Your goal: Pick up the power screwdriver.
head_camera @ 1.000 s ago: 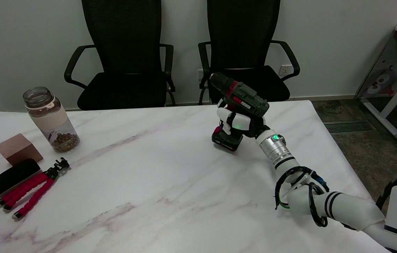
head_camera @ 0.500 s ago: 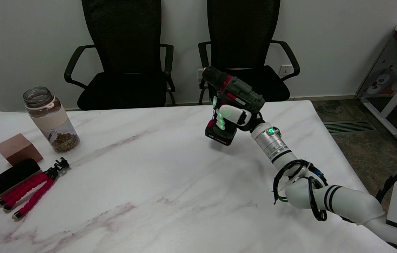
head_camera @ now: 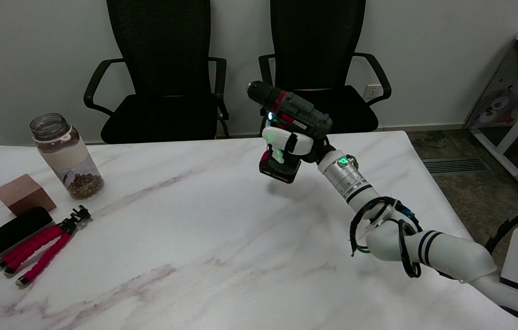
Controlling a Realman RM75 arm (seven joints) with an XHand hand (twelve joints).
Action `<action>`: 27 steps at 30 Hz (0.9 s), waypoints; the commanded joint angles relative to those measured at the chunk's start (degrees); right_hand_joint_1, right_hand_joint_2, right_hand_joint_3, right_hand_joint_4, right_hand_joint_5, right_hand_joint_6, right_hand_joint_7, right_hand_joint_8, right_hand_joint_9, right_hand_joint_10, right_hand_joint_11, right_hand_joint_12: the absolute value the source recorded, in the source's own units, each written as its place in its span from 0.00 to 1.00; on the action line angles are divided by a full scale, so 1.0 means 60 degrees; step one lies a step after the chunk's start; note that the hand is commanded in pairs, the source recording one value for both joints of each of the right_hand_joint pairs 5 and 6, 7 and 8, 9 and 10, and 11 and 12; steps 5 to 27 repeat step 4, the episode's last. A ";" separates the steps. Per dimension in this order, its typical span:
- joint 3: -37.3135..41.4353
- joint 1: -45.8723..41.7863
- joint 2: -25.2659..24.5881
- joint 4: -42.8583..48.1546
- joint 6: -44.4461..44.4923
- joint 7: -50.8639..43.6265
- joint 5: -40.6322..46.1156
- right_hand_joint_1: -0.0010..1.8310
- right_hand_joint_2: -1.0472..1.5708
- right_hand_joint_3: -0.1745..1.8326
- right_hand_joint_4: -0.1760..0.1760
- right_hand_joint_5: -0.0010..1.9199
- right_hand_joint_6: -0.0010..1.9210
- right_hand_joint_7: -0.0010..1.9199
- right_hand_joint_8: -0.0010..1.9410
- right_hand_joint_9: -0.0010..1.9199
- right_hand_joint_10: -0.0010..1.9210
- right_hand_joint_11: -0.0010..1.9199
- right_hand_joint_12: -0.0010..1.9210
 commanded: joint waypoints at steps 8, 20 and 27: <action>0.0819 0.0121 0.0173 -0.1613 -0.0674 -0.1414 0.0090 0.53 0.60 0.50 1.00 1.00 1.00 1.00 0.99 1.00 1.00 1.00 1.00; 0.0819 0.0121 0.0173 -0.1613 -0.0674 -0.1414 0.0090 0.53 0.60 0.50 1.00 1.00 1.00 1.00 0.99 1.00 1.00 1.00 1.00; 0.0819 0.0121 0.0173 -0.1613 -0.0674 -0.1414 0.0090 0.53 0.60 0.50 1.00 1.00 1.00 1.00 0.99 1.00 1.00 1.00 1.00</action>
